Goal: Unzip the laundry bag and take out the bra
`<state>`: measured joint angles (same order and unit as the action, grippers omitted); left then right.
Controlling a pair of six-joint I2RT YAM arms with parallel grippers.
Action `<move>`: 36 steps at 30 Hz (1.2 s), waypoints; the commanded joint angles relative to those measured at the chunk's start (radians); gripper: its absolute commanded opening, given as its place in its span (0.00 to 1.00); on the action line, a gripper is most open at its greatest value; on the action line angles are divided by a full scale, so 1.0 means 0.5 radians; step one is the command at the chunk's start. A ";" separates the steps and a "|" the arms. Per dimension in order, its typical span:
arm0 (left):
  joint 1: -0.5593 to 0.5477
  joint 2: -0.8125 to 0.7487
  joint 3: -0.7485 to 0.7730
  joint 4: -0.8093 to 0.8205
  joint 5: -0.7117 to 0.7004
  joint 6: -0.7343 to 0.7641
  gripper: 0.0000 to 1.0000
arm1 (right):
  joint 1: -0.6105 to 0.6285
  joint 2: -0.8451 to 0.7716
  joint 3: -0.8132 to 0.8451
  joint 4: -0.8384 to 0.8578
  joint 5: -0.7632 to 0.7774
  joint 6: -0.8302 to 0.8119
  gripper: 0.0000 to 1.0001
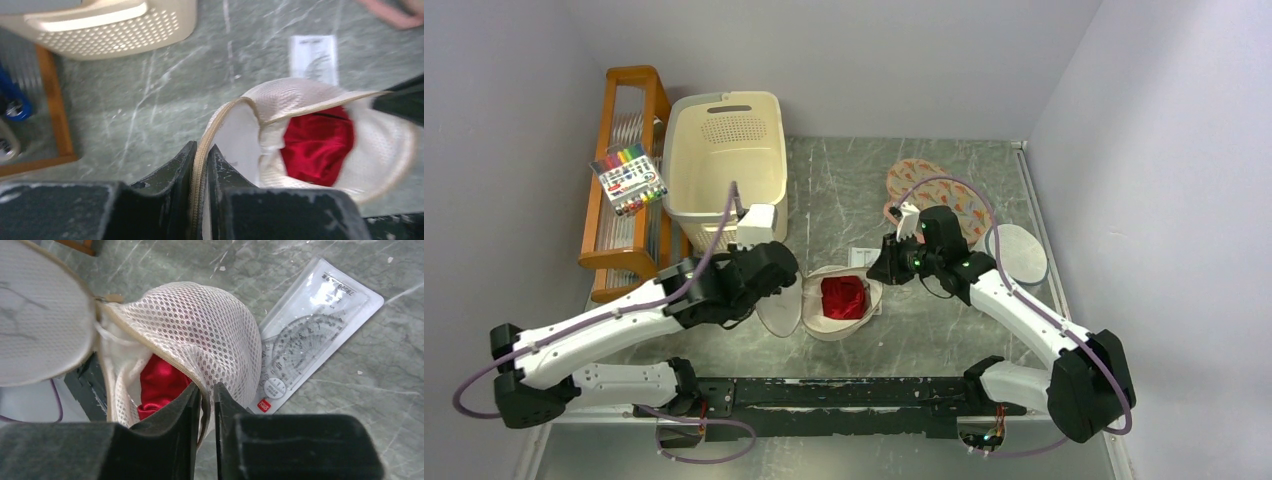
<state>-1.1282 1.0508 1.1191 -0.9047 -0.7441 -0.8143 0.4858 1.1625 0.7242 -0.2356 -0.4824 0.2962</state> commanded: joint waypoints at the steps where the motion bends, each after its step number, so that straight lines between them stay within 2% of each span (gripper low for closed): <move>1: 0.009 0.198 -0.010 -0.442 -0.231 -0.253 0.26 | 0.004 -0.006 -0.052 0.146 -0.080 0.037 0.12; 4: 0.011 0.406 0.032 -0.681 -0.312 -0.410 0.33 | 0.004 -0.004 -0.034 0.135 -0.098 0.033 0.02; 7: 0.011 0.648 0.207 -1.007 -0.421 -0.637 0.49 | 0.004 -0.015 -0.036 0.144 -0.110 0.022 0.00; 9: 0.011 0.760 0.338 -1.016 -0.395 -0.595 0.62 | 0.003 -0.018 -0.035 0.144 -0.109 0.017 0.00; 11: 0.009 0.824 0.464 -0.963 -0.309 -0.524 0.67 | 0.053 -0.015 -0.031 0.139 -0.116 0.015 0.00; 14: 0.002 0.785 0.535 -0.709 -0.139 -0.337 0.74 | 0.059 -0.025 -0.039 0.134 -0.121 0.011 0.00; 16: 0.001 0.638 0.469 -0.372 0.063 -0.166 0.78 | 0.059 -0.043 -0.051 0.134 -0.108 0.008 0.00; 19: 0.006 0.375 0.185 0.378 0.538 0.124 0.99 | 0.058 -0.050 -0.057 0.140 -0.100 0.006 0.00; 22: 0.013 0.306 0.010 0.809 0.826 0.096 0.97 | 0.061 -0.034 -0.054 0.152 -0.112 0.011 0.00; 24: 0.015 0.382 -0.018 0.968 0.955 0.084 0.87 | 0.062 -0.026 -0.056 0.158 -0.121 0.012 0.00; 27: 0.014 0.585 0.068 0.941 1.035 0.053 0.70 | 0.062 -0.023 -0.047 0.151 -0.122 0.006 0.00; 29: 0.015 0.692 0.087 0.953 1.054 0.040 0.64 | 0.062 -0.031 -0.040 0.137 -0.116 -0.001 0.00; 36: 0.020 0.912 0.059 1.049 1.103 -0.028 0.62 | 0.062 -0.092 -0.034 0.080 -0.072 -0.023 0.00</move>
<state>-1.1225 1.4853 1.1416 -0.4519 -0.2359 -0.8051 0.5129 1.1488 0.7048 -0.1883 -0.5304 0.3019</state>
